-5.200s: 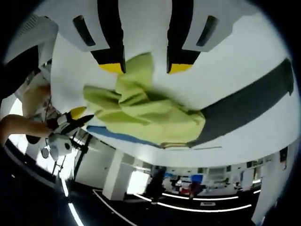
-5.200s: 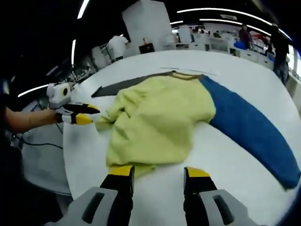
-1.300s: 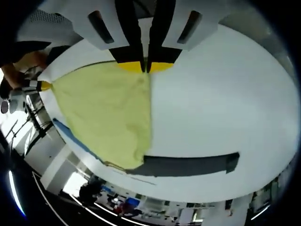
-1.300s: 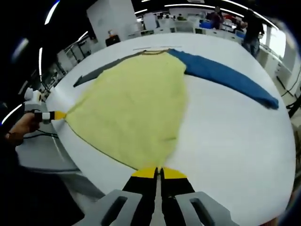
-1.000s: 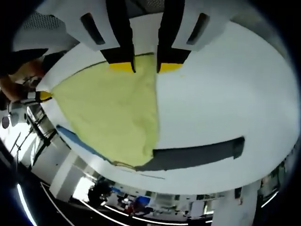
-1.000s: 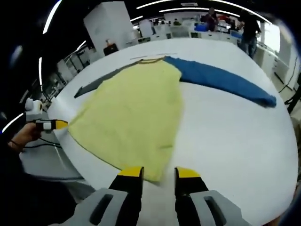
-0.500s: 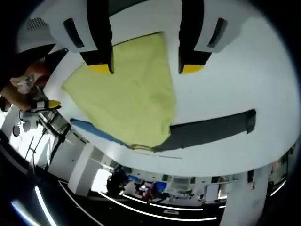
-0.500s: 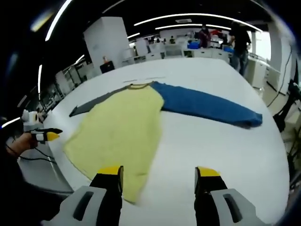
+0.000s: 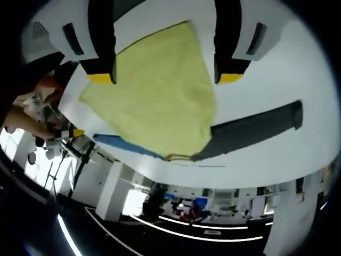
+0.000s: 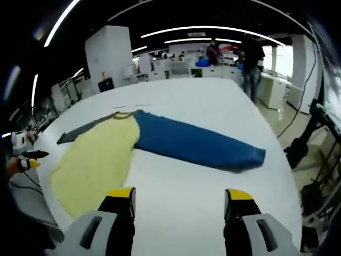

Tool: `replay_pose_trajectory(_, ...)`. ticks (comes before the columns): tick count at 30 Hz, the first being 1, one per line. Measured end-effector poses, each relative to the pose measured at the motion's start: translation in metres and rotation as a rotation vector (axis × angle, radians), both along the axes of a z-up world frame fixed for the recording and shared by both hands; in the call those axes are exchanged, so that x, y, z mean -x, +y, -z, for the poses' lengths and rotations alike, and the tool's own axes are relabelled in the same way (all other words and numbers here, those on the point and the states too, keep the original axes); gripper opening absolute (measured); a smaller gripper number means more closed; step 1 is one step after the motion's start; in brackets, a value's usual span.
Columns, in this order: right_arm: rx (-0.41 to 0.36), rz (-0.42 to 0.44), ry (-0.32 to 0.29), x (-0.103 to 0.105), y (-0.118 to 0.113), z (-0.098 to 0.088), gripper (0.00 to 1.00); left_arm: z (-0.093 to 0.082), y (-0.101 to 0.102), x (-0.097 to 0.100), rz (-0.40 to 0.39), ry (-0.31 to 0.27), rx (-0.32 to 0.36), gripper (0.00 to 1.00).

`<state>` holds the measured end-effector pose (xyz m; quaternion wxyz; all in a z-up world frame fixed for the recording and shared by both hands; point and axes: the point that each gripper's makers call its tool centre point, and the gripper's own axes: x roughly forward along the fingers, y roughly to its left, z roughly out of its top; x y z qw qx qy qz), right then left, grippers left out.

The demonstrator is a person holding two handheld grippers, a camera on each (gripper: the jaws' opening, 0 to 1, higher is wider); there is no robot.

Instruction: Fold the garment on the visible template until the final outline fits inside the template.

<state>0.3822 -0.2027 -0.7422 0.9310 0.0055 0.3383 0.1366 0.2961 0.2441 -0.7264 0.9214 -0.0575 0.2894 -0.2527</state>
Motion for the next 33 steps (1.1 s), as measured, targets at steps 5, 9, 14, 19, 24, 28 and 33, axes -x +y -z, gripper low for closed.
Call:
replay_pose_trajectory(5, -0.01, 0.056, -0.019, -0.019, -0.021, -0.003, 0.66, -0.006, -0.002, -0.003, 0.017, -0.024, 0.004, 0.83)
replay_pose_trajectory(9, -0.012, 0.092, -0.016, -0.035, -0.038, 0.0, 0.66, -0.01, -0.005, -0.006, 0.044, -0.052, -0.004, 0.88)
replay_pose_trajectory(14, -0.009, 0.143, -0.002, -0.05, -0.06, 0.005, 0.64, -0.017, -0.011, -0.009, 0.07, -0.096, -0.007, 0.93)
replay_pose_trajectory(19, -0.006, 0.188, 0.023, -0.063, -0.081, 0.013, 0.62, -0.028, -0.014, -0.012, 0.091, -0.151, -0.007, 0.98)
replay_pose_trajectory(24, -0.054, 0.235, 0.041, -0.072, -0.09, 0.019, 0.57, -0.03, -0.014, -0.015, 0.116, -0.181, -0.029, 0.99)
replay_pose_trajectory(28, -0.022, 0.245, 0.06, -0.076, -0.097, 0.025, 0.5, -0.031, -0.014, -0.016, 0.134, -0.197, -0.028, 0.99)
replay_pose_trajectory(33, -0.005, 0.255, 0.087, -0.078, -0.102, 0.032, 0.42, -0.026, -0.012, -0.018, 0.148, -0.202, -0.062, 0.99)
